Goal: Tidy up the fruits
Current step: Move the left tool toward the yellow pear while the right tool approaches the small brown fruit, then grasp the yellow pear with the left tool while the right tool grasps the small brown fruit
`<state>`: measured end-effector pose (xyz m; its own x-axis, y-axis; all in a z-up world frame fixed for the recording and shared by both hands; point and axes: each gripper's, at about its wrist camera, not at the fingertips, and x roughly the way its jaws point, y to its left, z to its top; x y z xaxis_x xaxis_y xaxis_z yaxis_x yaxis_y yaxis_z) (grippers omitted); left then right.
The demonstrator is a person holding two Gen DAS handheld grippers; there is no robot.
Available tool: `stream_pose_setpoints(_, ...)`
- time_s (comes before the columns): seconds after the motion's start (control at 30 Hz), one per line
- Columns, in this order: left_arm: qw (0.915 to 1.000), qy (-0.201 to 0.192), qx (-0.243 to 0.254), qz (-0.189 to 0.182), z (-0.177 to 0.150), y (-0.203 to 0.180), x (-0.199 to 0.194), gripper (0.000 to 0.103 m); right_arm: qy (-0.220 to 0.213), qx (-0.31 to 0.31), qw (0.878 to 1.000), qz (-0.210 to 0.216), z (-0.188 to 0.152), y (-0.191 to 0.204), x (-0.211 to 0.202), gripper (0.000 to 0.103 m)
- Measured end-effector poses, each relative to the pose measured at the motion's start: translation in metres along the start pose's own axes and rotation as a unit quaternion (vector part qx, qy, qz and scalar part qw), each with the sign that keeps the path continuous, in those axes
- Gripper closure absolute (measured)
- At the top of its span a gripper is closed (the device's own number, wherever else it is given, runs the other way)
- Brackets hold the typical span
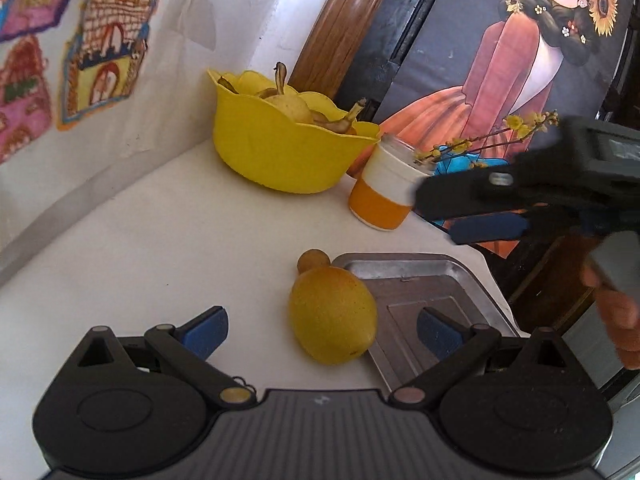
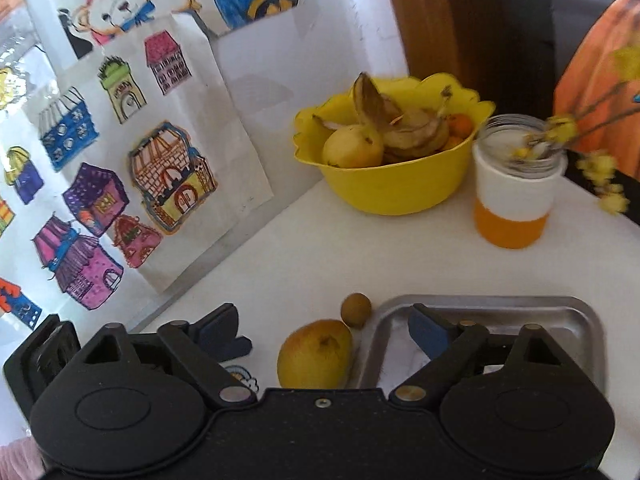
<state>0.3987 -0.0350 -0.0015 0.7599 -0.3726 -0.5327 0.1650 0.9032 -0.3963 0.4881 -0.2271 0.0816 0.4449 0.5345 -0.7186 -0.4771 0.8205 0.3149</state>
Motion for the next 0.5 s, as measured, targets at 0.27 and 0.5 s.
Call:
stream_pose_setpoints(0.27, 0.9999, 0.003, 0.012, -0.004, -0.002, 0.001, 0.008, 0.005, 0.019, -0.001, 1.000, 0.004, 0.010, -0.004, 0.042, 0.022)
stream_pose_setpoints(0.5, 0.9999, 0.004, -0.004, -0.014, -0.002, 0.008, 0.009, 0.015, 0.024, -0.008, 1.000, -0.006, 0.014, -0.004, 0.061, 0.033)
